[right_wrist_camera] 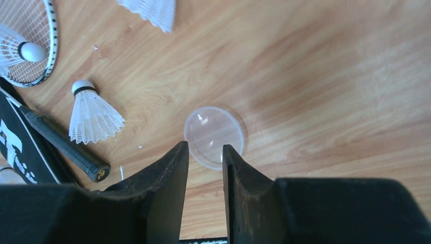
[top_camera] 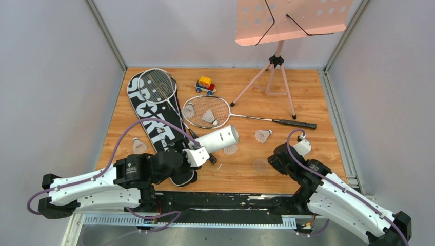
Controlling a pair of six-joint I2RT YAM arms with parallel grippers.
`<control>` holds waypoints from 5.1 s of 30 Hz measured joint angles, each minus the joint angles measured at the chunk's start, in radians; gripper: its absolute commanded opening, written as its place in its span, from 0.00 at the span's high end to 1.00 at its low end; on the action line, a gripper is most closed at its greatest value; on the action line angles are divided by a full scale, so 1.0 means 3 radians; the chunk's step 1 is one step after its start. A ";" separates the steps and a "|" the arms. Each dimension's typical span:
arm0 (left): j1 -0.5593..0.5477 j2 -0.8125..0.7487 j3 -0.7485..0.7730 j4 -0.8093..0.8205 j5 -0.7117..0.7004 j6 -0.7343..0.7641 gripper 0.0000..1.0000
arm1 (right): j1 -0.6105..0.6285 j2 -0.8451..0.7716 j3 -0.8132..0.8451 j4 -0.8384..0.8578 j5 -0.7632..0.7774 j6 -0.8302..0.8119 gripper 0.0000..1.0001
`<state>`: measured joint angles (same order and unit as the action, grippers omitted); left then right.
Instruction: Pack up the badminton gear
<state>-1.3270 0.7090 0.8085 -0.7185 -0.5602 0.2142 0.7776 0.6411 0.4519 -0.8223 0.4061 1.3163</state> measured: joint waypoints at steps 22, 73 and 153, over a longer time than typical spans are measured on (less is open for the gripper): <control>0.0000 -0.0387 0.0000 -0.0008 -0.0206 -0.0003 0.35 | -0.0160 0.1726 0.1030 0.1195 0.0281 -0.3026 0.54; 0.0000 -0.0156 -0.0010 0.0014 0.0032 0.0043 0.34 | -0.0247 -0.0548 0.1049 0.1185 -0.1514 -0.2937 1.00; 0.0020 -0.0448 -0.0206 0.0183 0.0994 0.0638 0.36 | -0.0247 0.0346 0.0585 0.2440 -0.3304 -0.1934 0.25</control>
<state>-1.3209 0.5747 0.7467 -0.6636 -0.2619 0.4057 0.7036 0.7448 0.6273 -0.0902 -0.5850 0.7361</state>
